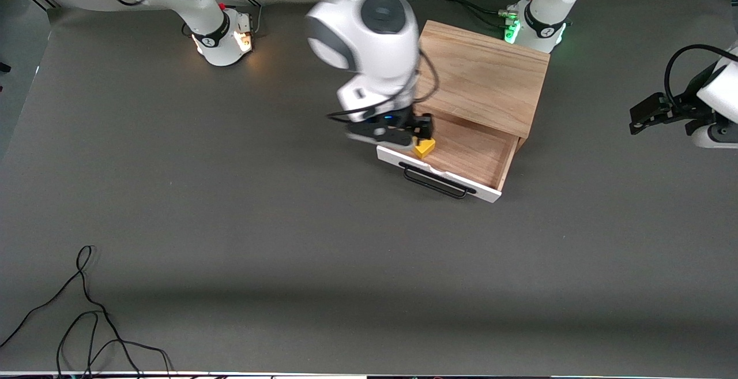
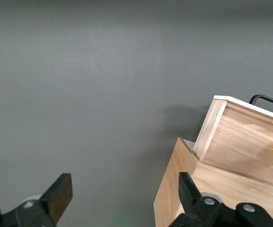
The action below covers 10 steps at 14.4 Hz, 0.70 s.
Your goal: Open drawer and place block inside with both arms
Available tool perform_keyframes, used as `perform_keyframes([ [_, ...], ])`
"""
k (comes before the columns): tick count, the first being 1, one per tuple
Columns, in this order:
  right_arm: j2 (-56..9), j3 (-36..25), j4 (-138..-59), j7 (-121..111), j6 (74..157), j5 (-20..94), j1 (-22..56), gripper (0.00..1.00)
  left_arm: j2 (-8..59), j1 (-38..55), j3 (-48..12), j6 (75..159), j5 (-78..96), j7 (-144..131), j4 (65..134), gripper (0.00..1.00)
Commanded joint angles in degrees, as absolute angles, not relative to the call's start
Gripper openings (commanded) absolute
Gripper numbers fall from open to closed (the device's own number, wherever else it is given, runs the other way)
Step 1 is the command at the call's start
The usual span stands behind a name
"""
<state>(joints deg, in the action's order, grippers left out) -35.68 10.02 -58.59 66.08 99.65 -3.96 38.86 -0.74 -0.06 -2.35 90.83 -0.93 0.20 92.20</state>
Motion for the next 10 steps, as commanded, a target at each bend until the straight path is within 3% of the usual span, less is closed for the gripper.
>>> perform_keyframes([
  [1, -27.2, 10.1, -63.8, 57.7, 96.5, 1.1, 30.7, 1.00, -2.1, 1.0, -1.4, 91.2, -1.0, 0.7, 93.8, 1.00],
  [8, -15.0, 9.5, -69.9, 26.6, 90.2, 5.5, 6.1, 1.00, -1.7, 1.0, -1.3, 86.7, -0.8, 0.9, 91.8, 1.00],
  [10, -12.4, 3.7, -73.9, 18.2, 90.7, 5.5, 4.7, 1.00, -1.6, 1.0, -1.3, 85.8, -0.9, 1.1, 91.8, 1.00],
])
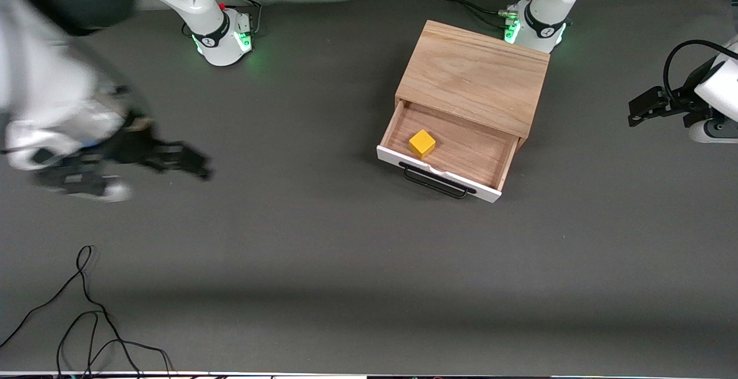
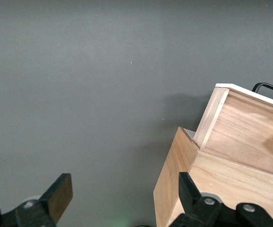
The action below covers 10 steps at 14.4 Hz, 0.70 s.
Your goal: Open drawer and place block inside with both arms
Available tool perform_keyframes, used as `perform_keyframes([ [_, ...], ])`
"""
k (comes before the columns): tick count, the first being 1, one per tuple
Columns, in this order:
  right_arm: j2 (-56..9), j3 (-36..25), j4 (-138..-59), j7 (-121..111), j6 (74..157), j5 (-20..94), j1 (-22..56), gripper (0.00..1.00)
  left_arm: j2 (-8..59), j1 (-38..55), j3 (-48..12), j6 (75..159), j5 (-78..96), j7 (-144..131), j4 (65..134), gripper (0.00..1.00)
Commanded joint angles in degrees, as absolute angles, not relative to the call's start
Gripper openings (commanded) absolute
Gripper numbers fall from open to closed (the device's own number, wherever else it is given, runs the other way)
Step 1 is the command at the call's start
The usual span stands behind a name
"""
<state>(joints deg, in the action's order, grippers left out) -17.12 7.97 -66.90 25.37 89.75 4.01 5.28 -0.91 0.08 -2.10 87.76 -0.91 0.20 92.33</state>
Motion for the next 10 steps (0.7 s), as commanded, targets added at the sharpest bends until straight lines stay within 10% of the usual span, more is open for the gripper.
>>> perform_keyframes([
  [1, -11.4, 0.6, -75.9, 15.2, 91.1, 5.6, 4.7, 1.00, -1.6, 1.0, -1.3, 85.6, -0.9, 1.2, 91.8, 1.00],
  [10, -7.9, -5.0, -86.2, 6.9, 98.2, 5.5, 4.6, 1.00, -1.5, 1.1, -1.3, 84.6, -0.4, 0.9, 91.9, 1.00],
])
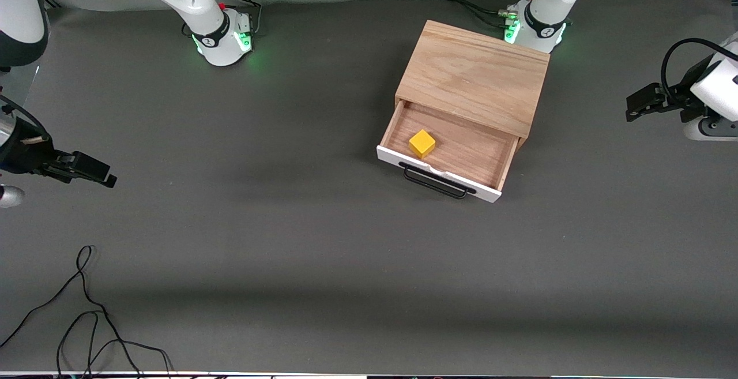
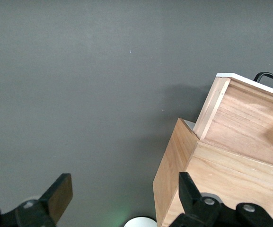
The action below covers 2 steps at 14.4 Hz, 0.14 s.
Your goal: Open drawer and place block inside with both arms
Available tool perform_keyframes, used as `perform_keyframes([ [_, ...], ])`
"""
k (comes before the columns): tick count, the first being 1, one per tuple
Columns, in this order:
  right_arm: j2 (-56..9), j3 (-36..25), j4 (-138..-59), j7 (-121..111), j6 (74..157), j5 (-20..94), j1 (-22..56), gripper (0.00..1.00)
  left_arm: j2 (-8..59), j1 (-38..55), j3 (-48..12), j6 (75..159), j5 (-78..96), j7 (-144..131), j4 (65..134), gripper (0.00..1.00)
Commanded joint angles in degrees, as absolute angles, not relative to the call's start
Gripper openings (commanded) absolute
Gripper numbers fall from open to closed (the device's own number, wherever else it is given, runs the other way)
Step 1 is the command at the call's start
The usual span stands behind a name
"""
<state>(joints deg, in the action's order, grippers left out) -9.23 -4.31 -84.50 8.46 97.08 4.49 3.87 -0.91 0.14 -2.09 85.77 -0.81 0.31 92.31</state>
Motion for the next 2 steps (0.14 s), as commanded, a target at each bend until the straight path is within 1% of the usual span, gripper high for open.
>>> perform_keyframes([
  [1, -7.9, -5.0, -86.0, 7.0, 97.9, 5.4, 4.7, 1.00, -1.5, 1.1, -1.3, 84.6, -0.4, 0.9, 91.9, 1.00],
  [2, -7.9, -5.0, -86.0, 7.0, 97.1, 5.3, 4.7, 1.00, -1.5, 1.1, -1.3, 84.6, -0.4, 0.9, 91.8, 1.00],
])
